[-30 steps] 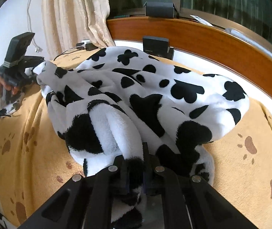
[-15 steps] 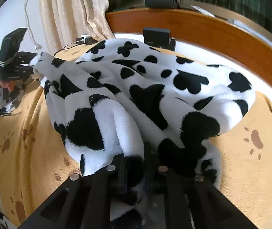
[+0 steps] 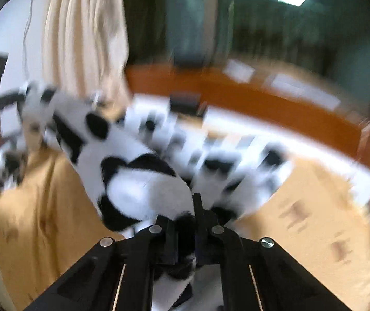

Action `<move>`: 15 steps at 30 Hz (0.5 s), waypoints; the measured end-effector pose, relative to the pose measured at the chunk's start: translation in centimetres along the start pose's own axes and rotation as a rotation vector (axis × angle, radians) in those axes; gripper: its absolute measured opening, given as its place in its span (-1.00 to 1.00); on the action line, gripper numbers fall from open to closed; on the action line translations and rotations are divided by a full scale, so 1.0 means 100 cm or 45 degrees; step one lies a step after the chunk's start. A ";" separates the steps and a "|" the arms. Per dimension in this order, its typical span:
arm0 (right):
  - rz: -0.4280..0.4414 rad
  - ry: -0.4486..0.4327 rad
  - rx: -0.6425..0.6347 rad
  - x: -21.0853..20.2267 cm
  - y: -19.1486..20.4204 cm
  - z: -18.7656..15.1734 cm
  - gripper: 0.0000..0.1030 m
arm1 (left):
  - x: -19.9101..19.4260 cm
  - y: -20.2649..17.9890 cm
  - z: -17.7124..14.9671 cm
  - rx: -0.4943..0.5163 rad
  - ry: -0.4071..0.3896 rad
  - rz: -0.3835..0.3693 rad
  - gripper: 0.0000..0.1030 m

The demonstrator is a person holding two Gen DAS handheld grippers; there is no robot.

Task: Fold clothes
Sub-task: 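Lift the gathered fleece edge high with both grippers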

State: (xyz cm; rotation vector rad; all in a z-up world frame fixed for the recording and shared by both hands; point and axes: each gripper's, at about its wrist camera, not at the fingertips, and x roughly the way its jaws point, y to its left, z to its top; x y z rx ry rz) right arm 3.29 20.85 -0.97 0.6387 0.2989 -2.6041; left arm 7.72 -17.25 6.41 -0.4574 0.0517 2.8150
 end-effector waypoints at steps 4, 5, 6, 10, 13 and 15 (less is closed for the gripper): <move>-0.225 -0.367 -0.048 -0.091 0.008 0.050 -0.85 | -0.057 -0.021 0.041 0.020 -0.245 0.027 -0.83; -0.282 -0.454 -0.071 -0.112 0.013 0.061 -0.85 | -0.074 -0.029 0.051 0.036 -0.314 0.041 -0.83; -0.341 -0.543 -0.099 -0.134 0.020 0.070 -0.85 | -0.091 -0.037 0.062 0.053 -0.384 0.054 -0.83; -0.497 -0.895 -0.120 -0.229 0.041 0.101 -0.85 | -0.173 -0.081 0.097 0.182 -0.694 0.176 -0.82; -0.585 -1.089 -0.123 -0.286 0.054 0.112 -0.85 | -0.227 -0.109 0.113 0.266 -0.863 0.238 -0.76; -0.648 -1.203 -0.130 -0.320 0.062 0.115 -0.85 | -0.255 -0.122 0.122 0.301 -0.938 0.250 -0.76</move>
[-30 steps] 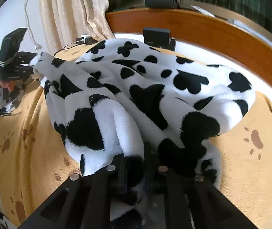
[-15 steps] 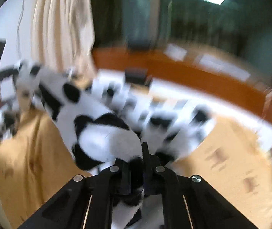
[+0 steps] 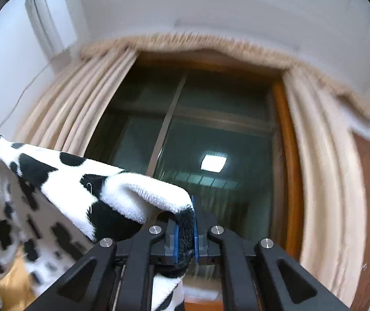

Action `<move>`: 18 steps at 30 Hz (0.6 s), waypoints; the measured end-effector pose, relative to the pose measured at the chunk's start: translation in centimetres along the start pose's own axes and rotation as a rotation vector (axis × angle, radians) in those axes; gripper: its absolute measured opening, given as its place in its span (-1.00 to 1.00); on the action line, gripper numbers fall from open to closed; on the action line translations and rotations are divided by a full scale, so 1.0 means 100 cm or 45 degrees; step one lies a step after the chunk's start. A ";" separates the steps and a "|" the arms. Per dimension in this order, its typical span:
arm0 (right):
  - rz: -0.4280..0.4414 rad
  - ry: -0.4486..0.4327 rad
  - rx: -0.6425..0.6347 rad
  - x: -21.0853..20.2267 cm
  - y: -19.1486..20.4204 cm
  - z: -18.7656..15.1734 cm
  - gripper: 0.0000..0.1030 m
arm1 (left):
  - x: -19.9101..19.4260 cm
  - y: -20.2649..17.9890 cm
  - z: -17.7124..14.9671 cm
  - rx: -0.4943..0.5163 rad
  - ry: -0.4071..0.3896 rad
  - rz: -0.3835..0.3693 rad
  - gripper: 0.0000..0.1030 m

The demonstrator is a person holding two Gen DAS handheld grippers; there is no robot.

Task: Fold clothes
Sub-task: 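Lift the gathered fleece edge high with both grippers, then lower the fleece onto the bed and open both grippers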

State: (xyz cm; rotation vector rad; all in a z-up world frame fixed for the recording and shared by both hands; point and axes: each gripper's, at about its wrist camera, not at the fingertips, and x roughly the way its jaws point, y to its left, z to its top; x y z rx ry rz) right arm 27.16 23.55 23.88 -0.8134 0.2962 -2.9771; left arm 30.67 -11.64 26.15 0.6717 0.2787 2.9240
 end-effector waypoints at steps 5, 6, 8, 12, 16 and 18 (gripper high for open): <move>-0.077 -0.182 -0.027 -0.030 -0.009 0.056 -0.85 | -0.023 -0.001 0.040 0.070 -0.093 0.046 -0.74; -0.084 -0.206 -0.043 -0.035 -0.009 0.064 -0.85 | -0.027 -0.002 0.046 0.098 -0.106 0.065 -0.73; -0.092 -0.249 -0.082 -0.043 -0.007 0.079 -0.85 | -0.030 -0.005 0.052 0.176 -0.111 0.122 -0.68; -0.084 -0.202 -0.169 -0.036 0.006 0.083 -0.85 | -0.021 -0.004 0.050 0.204 -0.009 0.138 -0.62; -0.021 0.011 -0.197 0.006 0.015 0.042 -0.84 | 0.032 0.004 0.008 0.200 0.231 0.132 -0.49; 0.002 0.125 -0.215 0.033 0.024 0.013 -0.84 | 0.072 0.009 -0.032 0.205 0.396 0.122 -0.49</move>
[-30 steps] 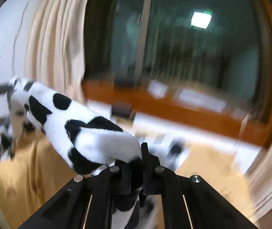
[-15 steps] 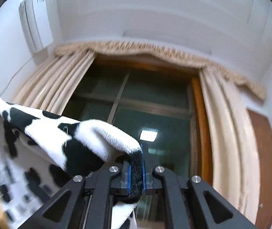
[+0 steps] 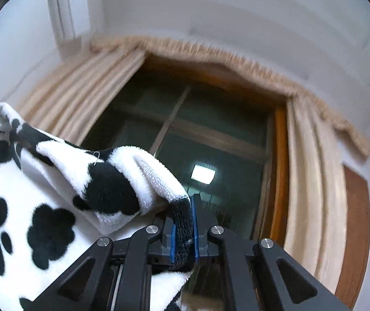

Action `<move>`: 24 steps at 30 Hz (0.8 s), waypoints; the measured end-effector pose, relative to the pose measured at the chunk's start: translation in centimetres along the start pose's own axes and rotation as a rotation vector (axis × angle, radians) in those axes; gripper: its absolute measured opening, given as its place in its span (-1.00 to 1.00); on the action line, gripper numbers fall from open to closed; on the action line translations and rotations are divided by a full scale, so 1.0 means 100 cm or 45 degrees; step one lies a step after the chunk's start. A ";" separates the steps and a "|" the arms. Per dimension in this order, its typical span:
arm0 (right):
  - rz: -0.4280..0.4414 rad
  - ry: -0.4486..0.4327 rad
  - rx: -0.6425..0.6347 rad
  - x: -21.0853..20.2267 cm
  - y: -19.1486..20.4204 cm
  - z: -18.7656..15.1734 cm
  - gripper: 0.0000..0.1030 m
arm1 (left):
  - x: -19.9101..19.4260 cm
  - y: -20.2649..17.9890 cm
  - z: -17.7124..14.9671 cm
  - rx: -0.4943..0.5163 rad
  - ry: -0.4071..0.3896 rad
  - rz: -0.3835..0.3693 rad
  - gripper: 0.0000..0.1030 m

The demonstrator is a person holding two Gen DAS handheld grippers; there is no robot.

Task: Fold clothes
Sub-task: 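Lower the fleece onto the bed and open both grippers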

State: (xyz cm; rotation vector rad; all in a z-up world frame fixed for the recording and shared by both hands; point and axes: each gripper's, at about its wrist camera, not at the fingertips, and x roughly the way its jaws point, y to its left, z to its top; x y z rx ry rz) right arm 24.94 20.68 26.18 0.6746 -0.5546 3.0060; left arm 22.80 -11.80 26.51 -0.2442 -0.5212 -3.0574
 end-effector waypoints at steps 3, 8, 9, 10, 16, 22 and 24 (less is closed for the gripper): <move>0.054 0.180 -0.035 0.051 0.022 -0.044 -0.84 | 0.065 -0.008 -0.041 0.013 0.213 -0.029 -0.49; 0.132 0.484 -0.093 0.137 0.068 -0.138 -0.84 | 0.181 -0.026 -0.132 -0.046 0.557 -0.078 -0.49; 0.144 0.536 -0.091 0.151 0.074 -0.155 -0.84 | 0.199 -0.032 -0.148 -0.047 0.608 -0.079 -0.49; 0.158 0.591 -0.088 0.166 0.080 -0.174 -0.84 | 0.219 -0.039 -0.166 -0.053 0.665 -0.086 -0.49; 0.242 0.978 -0.056 0.248 0.120 -0.314 -0.84 | 0.318 -0.085 -0.271 -0.035 0.977 -0.133 -0.49; 0.356 1.220 0.023 0.272 0.140 -0.405 -0.84 | 0.376 -0.122 -0.348 0.015 1.195 -0.172 -0.49; 0.418 1.305 0.060 0.277 0.145 -0.432 -0.84 | 0.387 -0.128 -0.372 0.012 1.269 -0.192 -0.36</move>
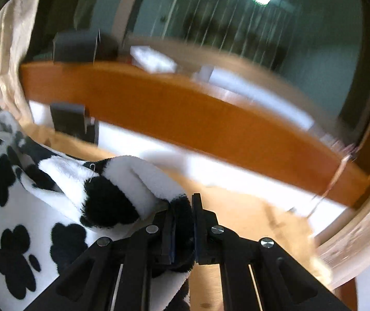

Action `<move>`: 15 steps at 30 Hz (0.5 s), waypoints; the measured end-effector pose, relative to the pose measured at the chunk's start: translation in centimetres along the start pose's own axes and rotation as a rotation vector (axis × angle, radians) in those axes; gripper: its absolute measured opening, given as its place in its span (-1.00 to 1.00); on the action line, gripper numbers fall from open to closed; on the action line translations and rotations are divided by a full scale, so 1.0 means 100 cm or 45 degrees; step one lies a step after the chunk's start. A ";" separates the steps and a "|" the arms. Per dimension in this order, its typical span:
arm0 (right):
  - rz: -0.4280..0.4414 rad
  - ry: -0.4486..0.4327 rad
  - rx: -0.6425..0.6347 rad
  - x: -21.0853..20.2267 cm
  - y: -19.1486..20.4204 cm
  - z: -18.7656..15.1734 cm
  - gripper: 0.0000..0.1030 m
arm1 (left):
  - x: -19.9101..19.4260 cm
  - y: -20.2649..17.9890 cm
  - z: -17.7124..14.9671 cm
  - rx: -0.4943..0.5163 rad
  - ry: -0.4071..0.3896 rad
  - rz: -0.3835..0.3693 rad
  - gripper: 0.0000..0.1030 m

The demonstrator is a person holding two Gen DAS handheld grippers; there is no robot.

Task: Fold clothes
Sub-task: 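Lower the fleece onto the bed and open both grippers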

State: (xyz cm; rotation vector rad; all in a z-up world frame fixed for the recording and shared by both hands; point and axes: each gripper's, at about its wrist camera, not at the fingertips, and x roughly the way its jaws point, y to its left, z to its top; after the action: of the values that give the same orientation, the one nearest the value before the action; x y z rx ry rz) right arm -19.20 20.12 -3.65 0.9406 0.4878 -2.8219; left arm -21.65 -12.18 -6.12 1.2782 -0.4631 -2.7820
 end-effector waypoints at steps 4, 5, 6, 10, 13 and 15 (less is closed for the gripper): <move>0.080 0.168 0.003 0.040 -0.003 -0.015 -0.80 | 0.037 0.000 -0.011 -0.022 0.124 0.024 0.38; 0.081 0.187 0.028 0.044 -0.006 -0.016 -0.64 | 0.042 0.003 -0.013 -0.041 0.134 0.028 0.50; 0.081 0.206 0.052 0.049 -0.009 -0.017 -0.41 | 0.047 0.006 -0.015 -0.059 0.144 0.031 0.56; 0.111 0.224 0.219 0.058 -0.030 -0.016 0.26 | 0.045 0.034 -0.019 -0.258 0.155 -0.076 0.59; 0.145 0.195 0.290 0.047 -0.040 -0.016 0.27 | 0.035 0.044 -0.022 -0.309 0.134 -0.071 0.60; 0.108 0.150 0.230 0.033 -0.033 -0.014 0.27 | 0.025 0.048 -0.023 -0.318 0.116 -0.038 0.60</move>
State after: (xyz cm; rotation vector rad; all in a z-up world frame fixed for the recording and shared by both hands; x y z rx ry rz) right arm -21.82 23.66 -5.80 1.1370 0.2021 -2.7810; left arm -21.97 -17.74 -8.01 1.3534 -0.0877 -2.6835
